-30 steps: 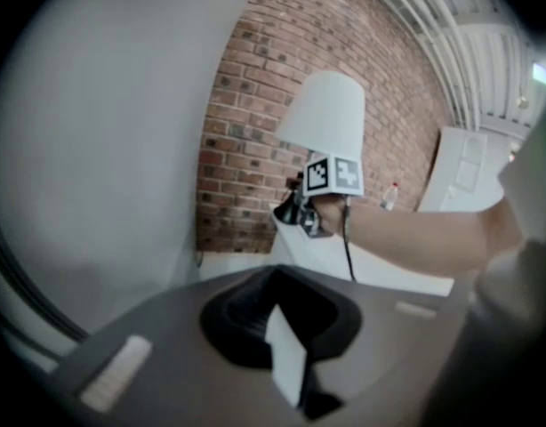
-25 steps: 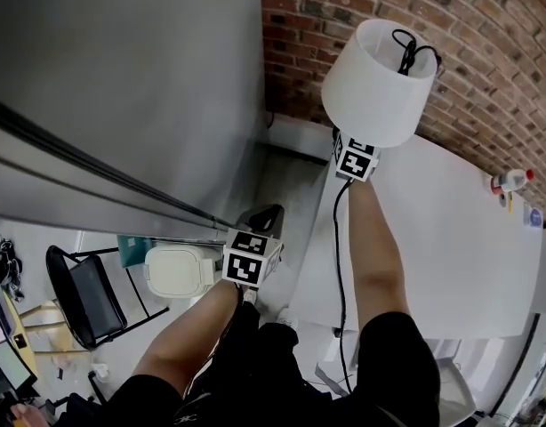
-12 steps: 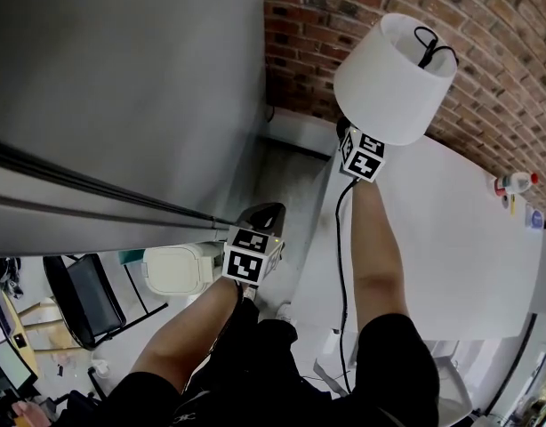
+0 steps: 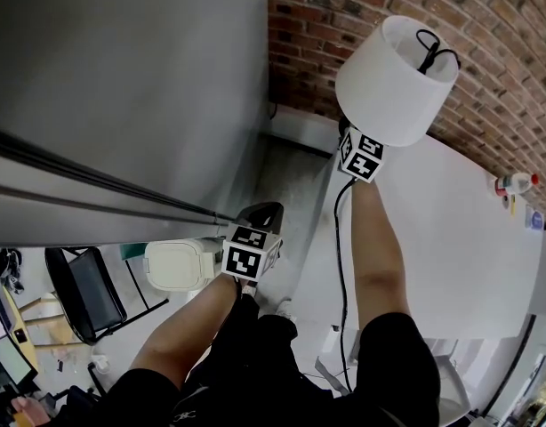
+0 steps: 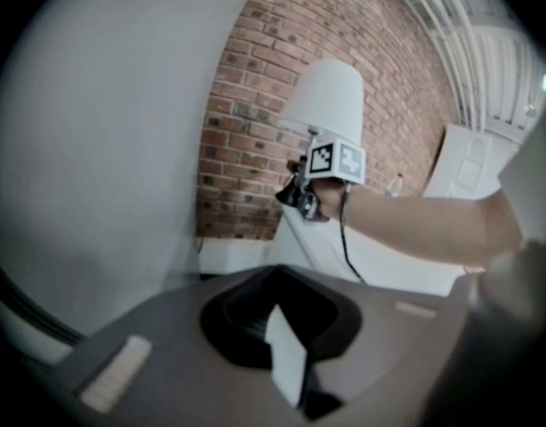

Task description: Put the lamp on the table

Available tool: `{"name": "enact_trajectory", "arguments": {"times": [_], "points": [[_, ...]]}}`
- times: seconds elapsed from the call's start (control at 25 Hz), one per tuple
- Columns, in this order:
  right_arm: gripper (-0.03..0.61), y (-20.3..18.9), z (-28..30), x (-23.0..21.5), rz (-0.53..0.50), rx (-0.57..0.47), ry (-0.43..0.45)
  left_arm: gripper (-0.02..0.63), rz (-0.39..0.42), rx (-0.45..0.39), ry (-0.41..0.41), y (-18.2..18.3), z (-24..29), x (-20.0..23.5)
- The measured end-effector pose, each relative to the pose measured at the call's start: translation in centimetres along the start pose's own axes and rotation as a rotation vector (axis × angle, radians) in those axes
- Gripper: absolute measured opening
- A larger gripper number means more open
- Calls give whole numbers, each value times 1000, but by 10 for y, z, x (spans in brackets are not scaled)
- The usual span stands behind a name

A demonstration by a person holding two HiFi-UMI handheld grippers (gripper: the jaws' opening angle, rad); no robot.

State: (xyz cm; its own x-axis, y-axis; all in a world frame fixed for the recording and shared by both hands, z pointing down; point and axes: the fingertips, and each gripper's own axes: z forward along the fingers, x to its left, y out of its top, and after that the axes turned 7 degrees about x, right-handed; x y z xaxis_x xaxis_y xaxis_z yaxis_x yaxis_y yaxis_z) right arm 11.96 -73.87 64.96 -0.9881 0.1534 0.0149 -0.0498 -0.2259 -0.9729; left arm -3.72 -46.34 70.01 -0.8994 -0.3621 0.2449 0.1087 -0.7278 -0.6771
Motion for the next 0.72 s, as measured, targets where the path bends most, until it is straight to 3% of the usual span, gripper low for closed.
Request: {"name": "enact_trajectory", "arguments": {"times": [0.08, 0.32, 0.36, 0.44, 0.48, 0.72], "points": [[183, -1, -6, 2, 14, 21, 14, 0, 2, -3, 1, 4, -3, -1], [179, -27, -51, 8, 16, 110, 35, 0, 12, -35, 0, 27, -19, -16], [149, -32, -61, 9, 19, 124, 35, 0, 10, -44, 0, 32, -22, -19], [24, -38, -82, 9, 15, 150, 17, 0, 4, -63, -4, 43, -29, -27], [2, -39, -93, 10, 16, 163, 14, 0, 3, -72, -7, 49, -33, -32], [-2, -25, -174, 20, 36, 210, 51, 0, 42, -108, -37, 71, -59, -70]]}}
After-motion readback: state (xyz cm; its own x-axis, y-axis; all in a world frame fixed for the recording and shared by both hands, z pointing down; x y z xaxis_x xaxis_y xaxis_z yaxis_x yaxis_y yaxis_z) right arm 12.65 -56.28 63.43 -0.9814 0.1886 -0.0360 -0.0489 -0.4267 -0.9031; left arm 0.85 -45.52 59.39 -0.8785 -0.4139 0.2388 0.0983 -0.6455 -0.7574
